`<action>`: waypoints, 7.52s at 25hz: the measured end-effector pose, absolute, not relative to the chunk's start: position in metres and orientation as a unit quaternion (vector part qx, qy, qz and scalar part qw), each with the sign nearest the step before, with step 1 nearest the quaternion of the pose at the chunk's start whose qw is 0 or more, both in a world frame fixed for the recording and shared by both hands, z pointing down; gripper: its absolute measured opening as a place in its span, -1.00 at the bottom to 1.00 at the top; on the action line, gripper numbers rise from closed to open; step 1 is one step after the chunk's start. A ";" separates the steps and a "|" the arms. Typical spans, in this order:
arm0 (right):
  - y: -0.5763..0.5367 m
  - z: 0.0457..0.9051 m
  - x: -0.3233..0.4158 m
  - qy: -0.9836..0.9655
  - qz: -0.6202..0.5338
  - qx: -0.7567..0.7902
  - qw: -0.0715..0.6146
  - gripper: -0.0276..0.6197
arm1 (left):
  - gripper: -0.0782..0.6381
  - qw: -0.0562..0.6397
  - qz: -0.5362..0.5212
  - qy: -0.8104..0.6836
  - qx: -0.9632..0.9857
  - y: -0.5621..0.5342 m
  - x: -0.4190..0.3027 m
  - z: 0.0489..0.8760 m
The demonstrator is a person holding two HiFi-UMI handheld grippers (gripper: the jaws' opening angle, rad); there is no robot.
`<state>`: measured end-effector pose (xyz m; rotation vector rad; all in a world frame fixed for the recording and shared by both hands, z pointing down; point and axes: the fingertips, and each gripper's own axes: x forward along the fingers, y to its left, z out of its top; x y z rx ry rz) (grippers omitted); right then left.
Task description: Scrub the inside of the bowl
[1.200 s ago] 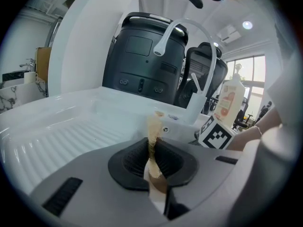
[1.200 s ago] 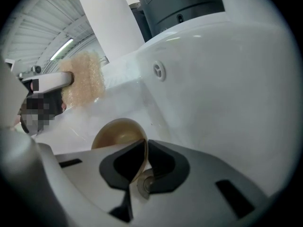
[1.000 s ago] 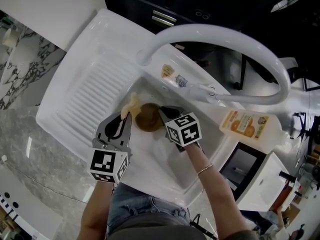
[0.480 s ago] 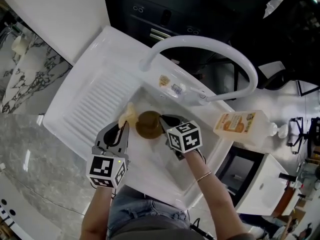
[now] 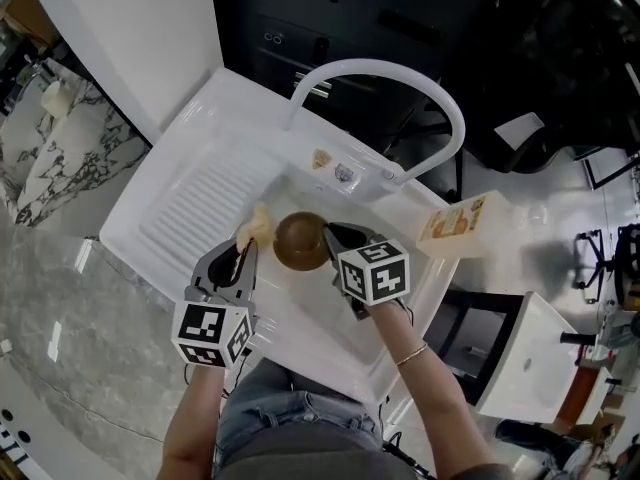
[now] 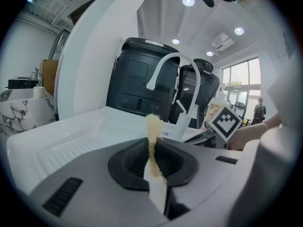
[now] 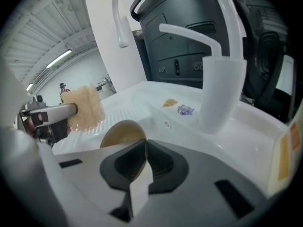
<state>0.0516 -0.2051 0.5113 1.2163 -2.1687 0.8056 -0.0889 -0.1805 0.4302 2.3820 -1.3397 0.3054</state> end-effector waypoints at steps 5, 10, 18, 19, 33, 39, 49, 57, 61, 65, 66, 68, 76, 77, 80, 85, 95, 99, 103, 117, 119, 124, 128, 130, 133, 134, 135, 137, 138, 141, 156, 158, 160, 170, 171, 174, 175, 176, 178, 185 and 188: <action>-0.197 0.483 0.054 -0.802 0.274 0.472 0.243 -0.84 | -0.68 0.185 0.094 -0.469 0.859 -0.170 -0.085 0.413; -0.190 0.463 0.055 -0.802 0.254 0.491 0.228 -0.84 | -0.68 0.176 0.073 -0.445 0.875 -0.159 -0.071 0.391; -0.182 0.433 0.053 -0.808 0.212 0.508 0.212 -0.84 | -0.68 0.173 0.138 -0.344 0.912 -0.146 -0.017 0.393; -0.181 0.430 0.052 -0.809 0.207 0.509 0.210 -0.84 | -0.68 0.175 0.151 -0.337 0.913 -0.145 -0.014 0.397; -0.168 0.425 0.046 -0.821 0.185 0.494 0.221 -0.84 | -0.68 0.175 0.269 -0.321 0.891 -0.157 -0.001 0.442; -0.167 0.429 0.046 -0.818 0.170 0.492 0.247 -0.84 | -0.68 0.175 0.274 -0.377 0.868 -0.170 -0.013 0.446; -0.169 0.435 0.046 -0.812 0.172 0.496 0.255 -0.84 | -0.68 0.194 0.231 -0.433 0.849 -0.183 -0.035 0.433; -0.172 0.436 0.051 -0.803 0.168 0.511 0.257 -0.84 | -0.68 0.206 0.205 -0.478 0.829 -0.179 -0.072 0.424; -0.175 0.436 0.050 -0.801 0.165 0.518 0.251 -0.84 | -0.68 0.226 0.166 -0.495 0.823 -0.169 -0.084 0.411; -0.178 0.430 0.044 -0.802 0.151 0.528 0.236 -0.84 | -0.68 0.273 0.128 -0.457 0.837 -0.150 -0.052 0.408; -0.179 0.427 0.041 -0.803 0.145 0.529 0.232 -0.84 | -0.68 0.284 0.127 -0.449 0.838 -0.147 -0.043 0.412; -0.178 0.421 0.035 -0.807 0.135 0.530 0.225 -0.84 | -0.68 0.300 0.130 -0.446 0.833 -0.146 -0.029 0.422; -0.175 0.415 0.032 -0.811 0.132 0.529 0.214 -0.82 | -0.68 0.303 0.159 -0.465 0.816 -0.161 -0.019 0.446; -0.175 0.417 0.033 -0.811 0.135 0.529 0.212 -0.83 | -0.68 0.302 0.164 -0.469 0.813 -0.162 -0.020 0.449; -0.176 0.421 0.038 -0.810 0.144 0.531 0.204 -0.83 | -0.68 0.299 0.174 -0.478 0.807 -0.165 -0.024 0.454; -0.177 0.426 0.042 -0.807 0.146 0.534 0.206 -0.83 | -0.68 0.290 0.181 -0.489 0.803 -0.165 -0.030 0.456; -0.184 0.430 0.048 -0.802 0.150 0.544 0.196 -0.83 | -0.68 0.291 0.167 -0.522 0.784 -0.164 -0.062 0.453; -0.187 0.431 0.051 -0.800 0.159 0.547 0.190 -0.83 | -0.68 0.302 0.150 -0.537 0.774 -0.162 -0.080 0.448; -0.187 0.430 0.049 -0.798 0.159 0.552 0.180 -0.84 | -0.68 0.317 0.092 -0.543 0.772 -0.155 -0.089 0.429; -0.187 0.414 0.027 -0.809 0.170 0.551 0.111 -0.84 | -0.68 0.505 -0.095 -0.482 0.710 -0.160 -0.041 0.433; -0.188 0.414 0.026 -0.810 0.169 0.551 0.110 -0.84 | -0.68 0.507 -0.082 -0.486 0.707 -0.159 -0.040 0.441; -0.189 0.411 0.025 -0.812 0.158 0.552 0.107 -0.83 | -0.68 0.503 -0.030 -0.493 0.709 -0.155 -0.039 0.459; -0.190 0.415 0.027 -0.810 0.156 0.552 0.117 -0.83 | -0.68 0.465 0.033 -0.505 0.726 -0.153 -0.041 0.467; -0.191 0.417 0.027 -0.809 0.156 0.553 0.121 -0.83 | -0.68 0.441 0.062 -0.511 0.735 -0.153 -0.044 0.471; -0.191 0.420 0.028 -0.809 0.159 0.552 0.125 -0.82 | -0.68 0.402 0.103 -0.520 0.747 -0.152 -0.047 0.477; -0.191 0.421 0.028 -0.809 0.160 0.552 0.126 -0.82 | -0.68 0.391 0.114 -0.522 0.749 -0.153 -0.049 0.478; -0.191 0.421 0.029 -0.808 0.161 0.552 0.126 -0.82 | -0.68 0.382 0.124 -0.524 0.751 -0.153 -0.052 0.479; -0.192 0.421 0.031 -0.807 0.163 0.554 0.126 -0.82 | -0.68 0.369 0.136 -0.526 0.754 -0.155 -0.056 0.481; -0.192 0.421 0.032 -0.806 0.164 0.554 0.126 -0.82 | -0.68 0.364 0.140 -0.527 0.755 -0.157 -0.057 0.481; -0.192 0.423 0.034 -0.805 0.171 0.554 0.126 -0.82 | -0.68 0.347 0.155 -0.529 0.759 -0.161 -0.063 0.482; -0.183 0.457 0.062 -0.780 0.220 0.565 0.153 -0.82 | -0.68 0.267 0.213 -0.539 0.770 -0.174 -0.077 0.477; -0.183 0.463 0.065 -0.777 0.231 0.565 0.155 -0.82 | -0.68 0.264 0.210 -0.538 0.772 -0.178 -0.078 0.475; -0.184 0.471 0.067 -0.773 0.239 0.565 0.158 -0.82 | -0.68 0.263 0.204 -0.538 0.774 -0.182 -0.080 0.472; -0.194 0.513 0.072 -0.756 0.278 0.561 0.192 -0.85 | -0.68 0.218 0.195 -0.547 0.784 -0.201 -0.092 0.461; -0.194 0.519 0.071 -0.754 0.284 0.559 0.197 -0.85 | -0.68 0.217 0.192 -0.546 0.786 -0.202 -0.092 0.461; -0.196 0.538 0.069 -0.746 0.303 0.555 0.210 -0.85 | -0.68 0.217 0.183 -0.539 0.793 -0.207 -0.089 0.458; -0.196 0.545 0.069 -0.743 0.309 0.553 0.215 -0.85 | -0.68 0.219 0.179 -0.536 0.796 -0.209 -0.087 0.458; -0.197 0.551 0.069 -0.741 0.315 0.552 0.219 -0.85 | -0.68 0.220 0.174 -0.533 0.798 -0.211 -0.086 0.458; -0.199 0.561 0.068 -0.736 0.323 0.550 0.226 -0.85 | -0.68 0.222 0.168 -0.529 0.802 -0.217 -0.084 0.460; -0.209 0.585 0.062 -0.732 0.347 0.537 0.236 -0.85 | -0.68 0.231 0.171 -0.515 0.808 -0.230 -0.081 0.476; -0.213 0.592 0.058 -0.728 0.357 0.535 0.237 -0.85 | -0.68 0.231 0.166 -0.509 0.812 -0.235 -0.082 0.479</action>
